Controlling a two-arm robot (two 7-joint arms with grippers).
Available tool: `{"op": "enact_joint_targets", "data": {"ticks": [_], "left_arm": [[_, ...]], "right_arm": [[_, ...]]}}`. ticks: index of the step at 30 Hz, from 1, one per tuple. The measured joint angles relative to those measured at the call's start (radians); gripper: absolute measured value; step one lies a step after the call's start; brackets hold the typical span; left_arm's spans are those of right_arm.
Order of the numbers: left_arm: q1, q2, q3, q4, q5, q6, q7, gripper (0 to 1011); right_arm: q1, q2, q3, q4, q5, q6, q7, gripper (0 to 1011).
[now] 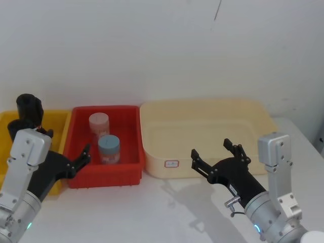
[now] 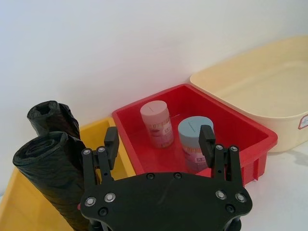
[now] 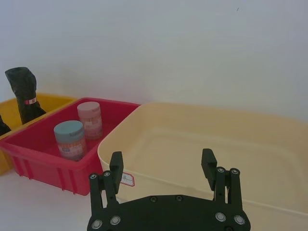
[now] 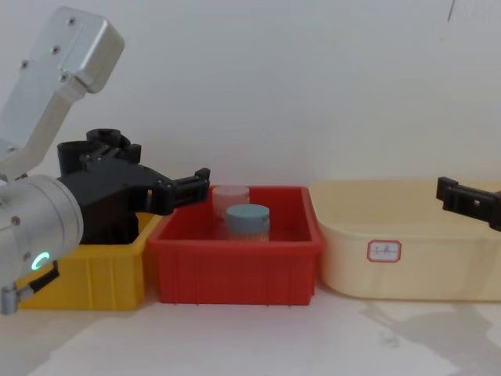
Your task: Pick up the garbage bag with the one hand and transfer it to the other hand.
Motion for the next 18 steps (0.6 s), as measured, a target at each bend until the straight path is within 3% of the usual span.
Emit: {"op": "enact_joint_targets", "data": {"ticks": [18], "left_arm": [[0.0,0.0,0.0,0.0,0.0,0.0,0.0,1000]], "right_arm": [[0.0,0.0,0.0,0.0,0.0,0.0,0.0,1000]]}}
